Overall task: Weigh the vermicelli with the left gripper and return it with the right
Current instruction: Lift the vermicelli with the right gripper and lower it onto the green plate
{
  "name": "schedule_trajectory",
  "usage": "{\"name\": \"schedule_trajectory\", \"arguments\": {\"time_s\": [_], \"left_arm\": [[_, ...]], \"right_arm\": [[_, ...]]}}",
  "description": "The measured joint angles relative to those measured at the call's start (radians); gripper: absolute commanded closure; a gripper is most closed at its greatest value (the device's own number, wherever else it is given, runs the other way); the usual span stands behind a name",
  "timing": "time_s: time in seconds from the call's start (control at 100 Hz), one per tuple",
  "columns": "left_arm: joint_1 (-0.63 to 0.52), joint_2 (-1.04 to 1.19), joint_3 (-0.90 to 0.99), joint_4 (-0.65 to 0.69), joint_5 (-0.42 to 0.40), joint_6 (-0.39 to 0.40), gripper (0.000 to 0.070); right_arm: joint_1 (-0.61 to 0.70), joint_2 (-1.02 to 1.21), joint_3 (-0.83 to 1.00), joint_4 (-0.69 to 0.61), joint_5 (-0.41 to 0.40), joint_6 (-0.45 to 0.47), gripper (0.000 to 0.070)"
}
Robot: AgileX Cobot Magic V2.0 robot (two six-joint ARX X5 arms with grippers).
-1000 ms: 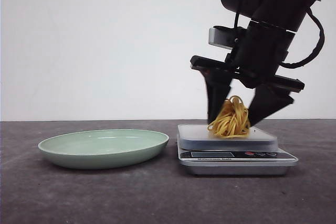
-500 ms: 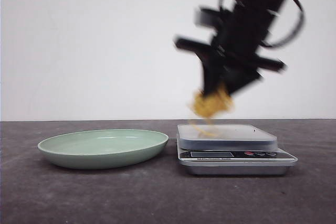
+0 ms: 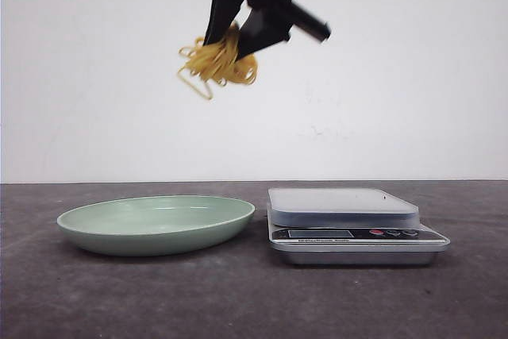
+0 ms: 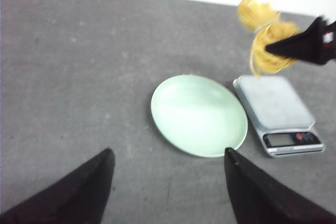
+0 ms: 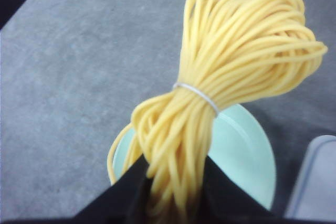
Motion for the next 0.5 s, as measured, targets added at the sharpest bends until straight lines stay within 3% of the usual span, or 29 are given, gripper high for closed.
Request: {"name": "schedule_trajectory", "arguments": {"time_s": [0.5], "left_arm": [[0.0,0.0,0.0,0.01,0.0,0.0,0.0313]], "right_arm": [[0.049,0.283,0.0,0.072,-0.06,0.079,0.07]]}}
